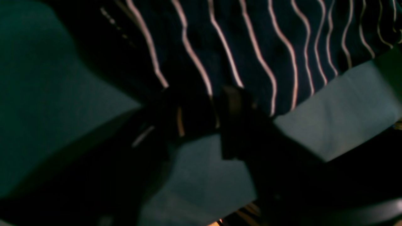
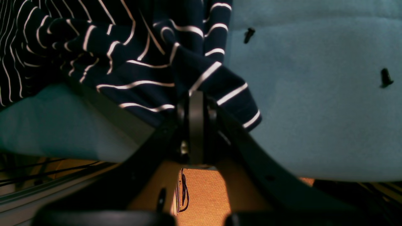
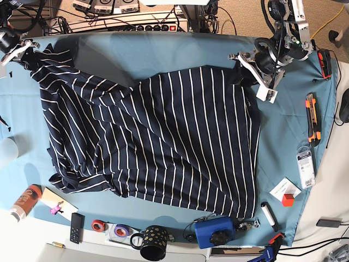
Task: Layout the t-shirt on the table in an organized manner, then fold the t-shirt properly
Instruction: 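Grasp the shirt edge with the left gripper and pull it outward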
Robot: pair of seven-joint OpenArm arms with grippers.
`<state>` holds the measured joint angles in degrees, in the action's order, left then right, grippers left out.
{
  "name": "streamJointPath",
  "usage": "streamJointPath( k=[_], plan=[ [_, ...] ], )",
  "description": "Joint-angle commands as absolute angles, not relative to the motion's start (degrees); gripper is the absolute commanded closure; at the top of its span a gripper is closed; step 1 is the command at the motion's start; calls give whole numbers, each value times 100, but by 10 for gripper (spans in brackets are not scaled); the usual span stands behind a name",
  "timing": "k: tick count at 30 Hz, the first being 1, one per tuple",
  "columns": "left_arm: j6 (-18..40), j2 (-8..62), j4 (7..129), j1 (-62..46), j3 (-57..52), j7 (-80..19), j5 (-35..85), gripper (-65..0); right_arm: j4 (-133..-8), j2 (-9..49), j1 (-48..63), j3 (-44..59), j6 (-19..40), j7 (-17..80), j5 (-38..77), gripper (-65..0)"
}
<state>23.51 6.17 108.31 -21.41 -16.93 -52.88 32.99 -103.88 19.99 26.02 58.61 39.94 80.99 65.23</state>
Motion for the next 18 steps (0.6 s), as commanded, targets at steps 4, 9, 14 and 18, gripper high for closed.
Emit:
streamJointPath(
  k=[4,9,14,18],
  plan=[
    [2377,637,10923,-2126,-1699,-5212,3402,-14,-10457,2130,2617,5916,4000,8000,6622,0],
    [2375,639,10923,-2108,-1712,-5203,3140,0,-10457,2130,2617,5916,4000,8000,6619,0],
    [2379,642,10925,-2012,-2106,-5201,3063,0,-10457,2132,2617,5916,4000,8000,6619,0],
    [2622,687,10925,-1907,-2694,-5201,3065,0,-10457,2134,2617,5916,4000,8000,6622,0]
  ],
)
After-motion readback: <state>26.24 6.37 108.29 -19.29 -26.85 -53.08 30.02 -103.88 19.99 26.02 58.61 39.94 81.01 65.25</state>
